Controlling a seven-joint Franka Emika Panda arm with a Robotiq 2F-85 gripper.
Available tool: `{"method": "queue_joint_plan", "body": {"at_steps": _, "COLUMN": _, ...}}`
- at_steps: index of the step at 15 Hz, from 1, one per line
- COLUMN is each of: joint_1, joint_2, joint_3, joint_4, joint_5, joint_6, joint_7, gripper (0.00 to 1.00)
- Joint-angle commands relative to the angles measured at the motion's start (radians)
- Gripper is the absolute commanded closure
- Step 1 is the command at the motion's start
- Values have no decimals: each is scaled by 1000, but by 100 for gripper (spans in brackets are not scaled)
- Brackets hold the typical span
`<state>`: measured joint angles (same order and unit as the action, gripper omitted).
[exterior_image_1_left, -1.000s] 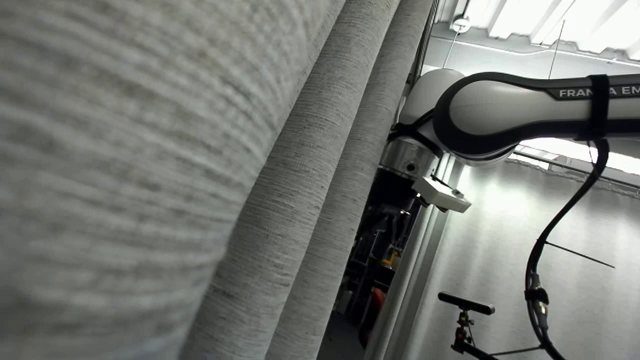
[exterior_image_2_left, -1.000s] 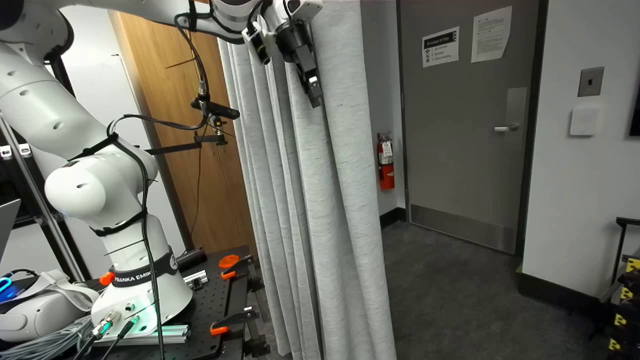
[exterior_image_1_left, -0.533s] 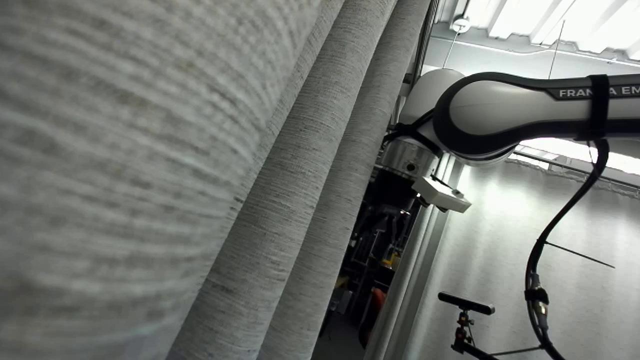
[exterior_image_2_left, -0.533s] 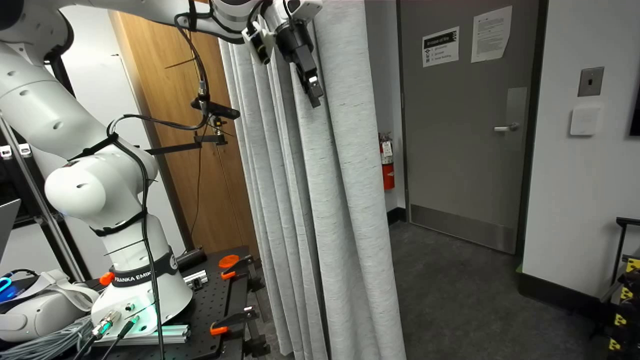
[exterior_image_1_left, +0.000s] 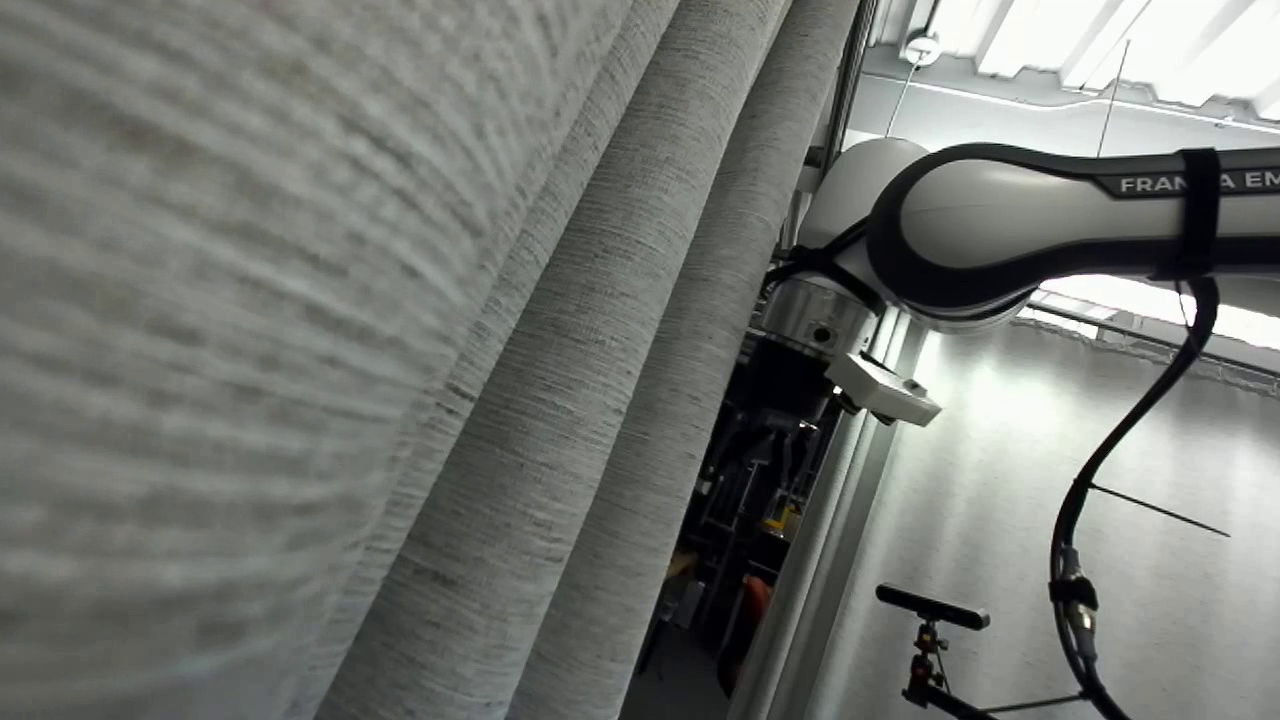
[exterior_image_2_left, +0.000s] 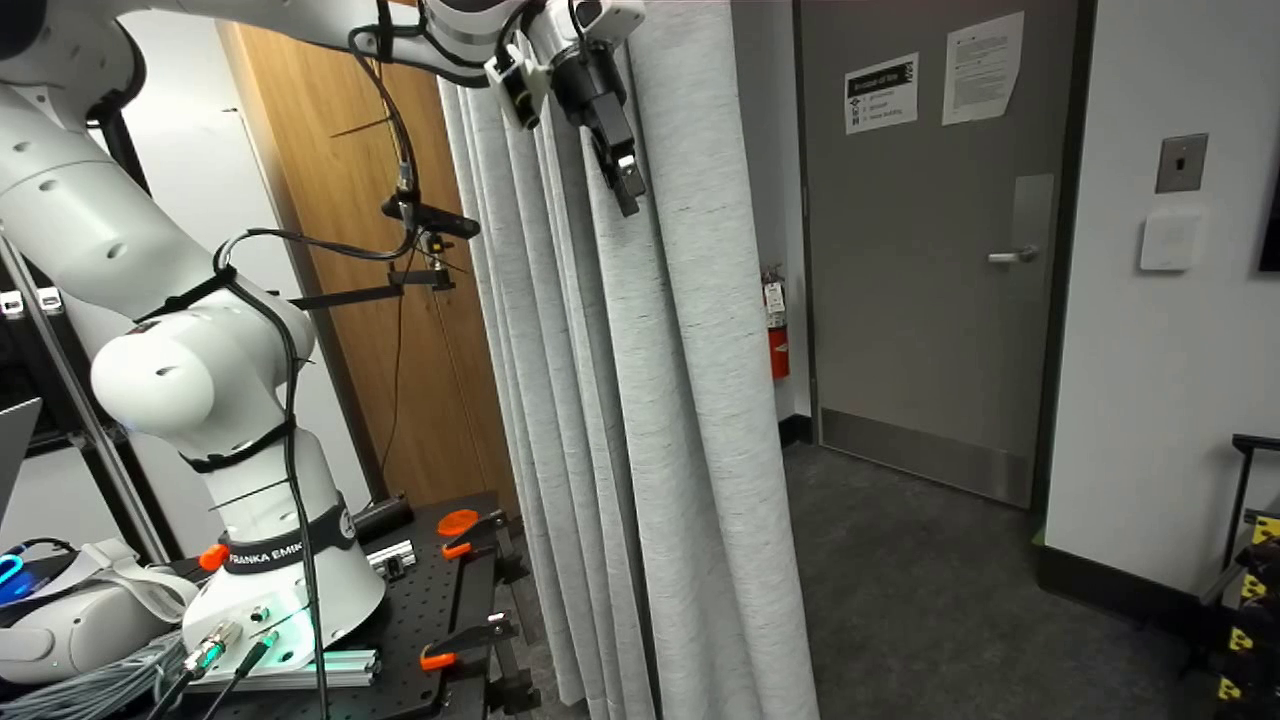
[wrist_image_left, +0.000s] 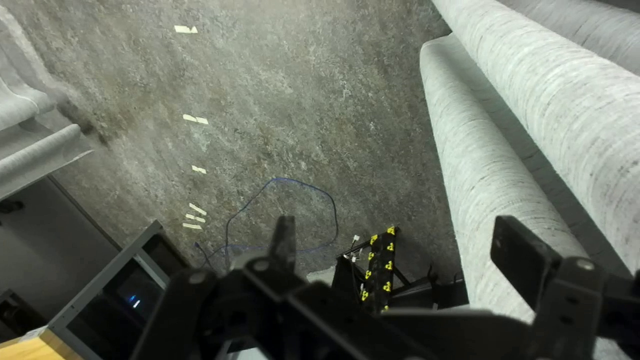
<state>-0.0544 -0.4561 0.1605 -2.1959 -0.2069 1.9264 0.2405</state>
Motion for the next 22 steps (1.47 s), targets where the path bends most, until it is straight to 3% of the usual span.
{"method": "queue_joint_plan", "body": {"at_steps": 1, "joint_1": 69, "joint_2": -4, "joint_3": -58, "joint_4": 11, "joint_5": 87, "joint_6": 1, "joint_7": -112, "gripper": 0}}
{"method": "queue_joint_plan", "body": {"at_steps": 10, "joint_1": 155, "joint_2": -5, "joint_3": -142, "joint_4": 90, "joint_5": 306, "joint_6": 33, "joint_7": -380, "gripper": 0}}
{"method": "queue_joint_plan", "body": {"at_steps": 16, "joint_1": 199, "joint_2": 18, "joint_3": -164, "joint_4": 156, "joint_5": 476, "joint_6": 258, "joint_7": -446, "gripper": 0}}
{"method": "queue_joint_plan", "body": {"at_steps": 22, "joint_1": 235, "joint_2": 40, "joint_3": -178, "joint_4": 246, "joint_5": 571, "joint_6": 515, "joint_7": -465, "gripper": 0}}
